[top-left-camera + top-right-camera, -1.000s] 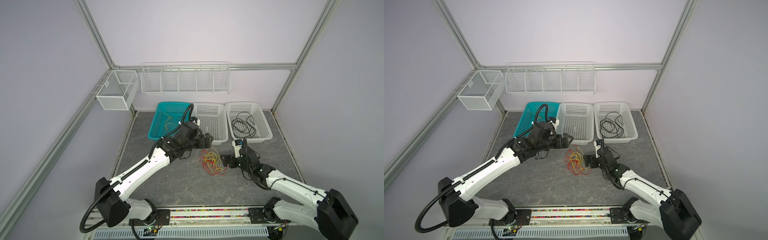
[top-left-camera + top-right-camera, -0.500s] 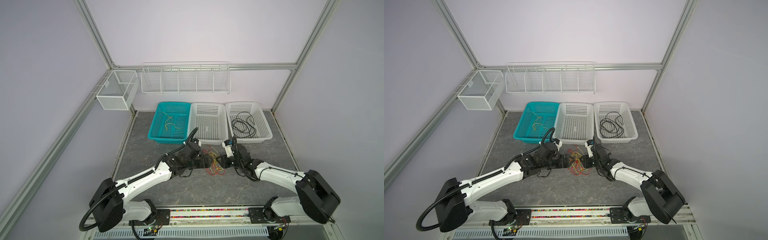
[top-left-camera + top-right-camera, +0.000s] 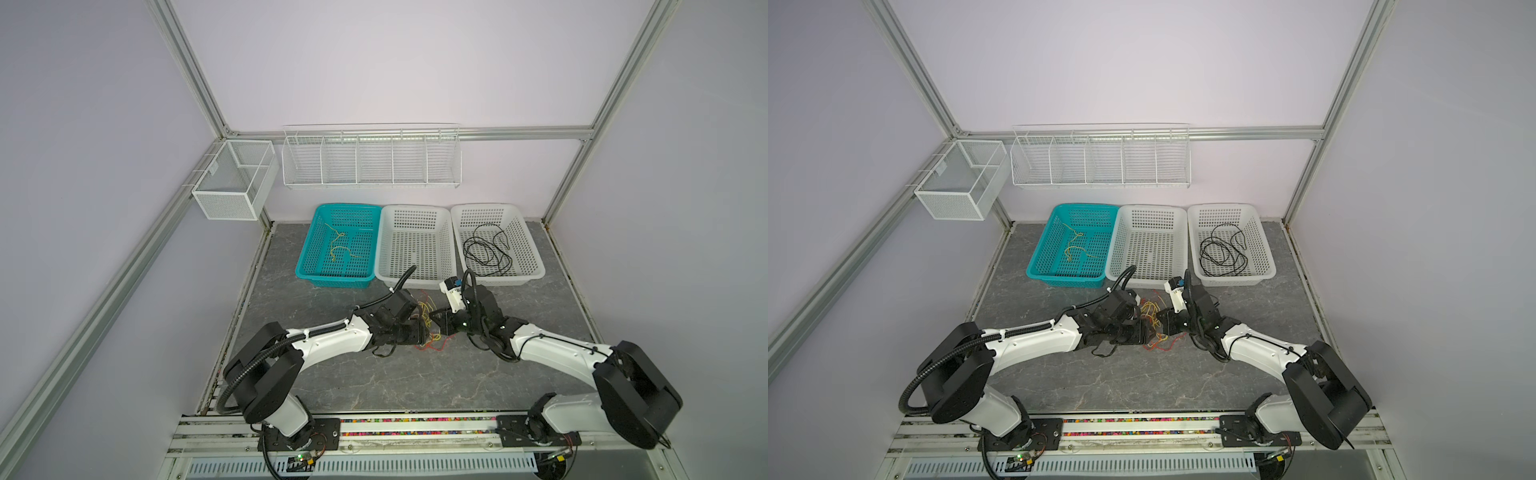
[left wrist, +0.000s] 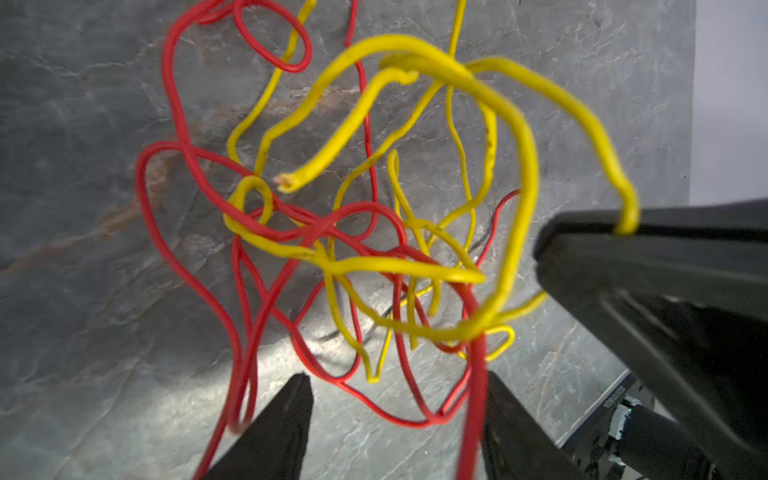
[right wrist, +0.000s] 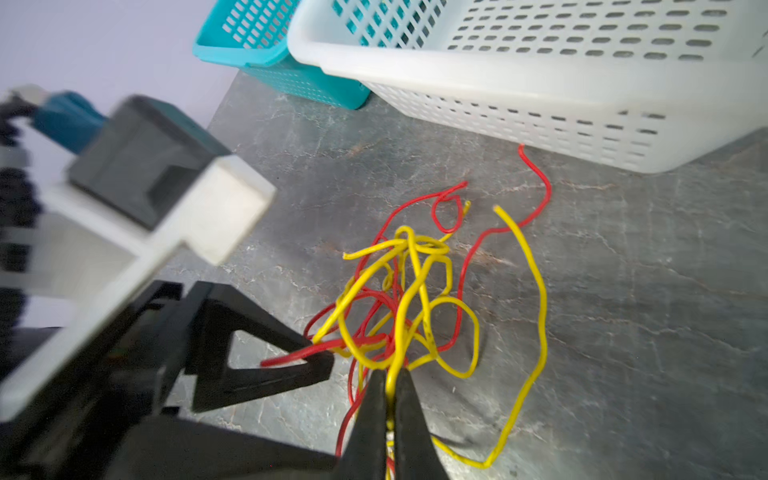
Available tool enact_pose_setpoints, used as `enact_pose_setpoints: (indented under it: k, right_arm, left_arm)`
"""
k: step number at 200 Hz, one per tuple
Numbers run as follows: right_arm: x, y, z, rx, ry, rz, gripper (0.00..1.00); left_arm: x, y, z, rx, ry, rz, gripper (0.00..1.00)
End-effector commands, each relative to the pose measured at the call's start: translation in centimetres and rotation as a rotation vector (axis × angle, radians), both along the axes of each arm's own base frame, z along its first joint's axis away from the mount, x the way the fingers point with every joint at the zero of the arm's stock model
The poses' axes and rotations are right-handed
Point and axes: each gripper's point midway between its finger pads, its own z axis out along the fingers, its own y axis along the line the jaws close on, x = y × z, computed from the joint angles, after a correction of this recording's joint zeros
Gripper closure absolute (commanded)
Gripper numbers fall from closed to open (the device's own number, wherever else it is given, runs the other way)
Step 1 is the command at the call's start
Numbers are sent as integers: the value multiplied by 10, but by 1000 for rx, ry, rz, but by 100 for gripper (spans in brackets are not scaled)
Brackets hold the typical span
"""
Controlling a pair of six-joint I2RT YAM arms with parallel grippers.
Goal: Untangle the cables
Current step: 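Bring the left gripper back to the tangle while the right gripper grasps wires, then grasp a red wire with the left gripper while the right gripper holds yellow wires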
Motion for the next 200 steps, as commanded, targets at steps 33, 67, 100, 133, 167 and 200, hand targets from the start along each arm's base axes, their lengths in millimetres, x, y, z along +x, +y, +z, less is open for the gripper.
enact_pose_setpoints:
  k: [33,67,100,133,167,200]
  right_arm:
    - [-16,2,32,82,-83,73,93]
    - [-28,5,50,142,-109,125,93]
    - [-34,3,60,162,-132,139,93]
    - [-26,-22,73,167,-198,22,93]
    - [-14,-61,85,214,-240,-152,94]
    - [-7,-88,89,238,-254,-261,94]
  left_arm:
    - [18,-3,2,60,-68,2,73]
    - [25,19,-3,114,-74,40,94]
    - [29,41,-1,130,-66,68,100]
    - [23,75,-2,191,-65,102,100]
    - [10,115,-8,297,-58,133,100]
    - [-5,144,-11,345,-39,139,100]
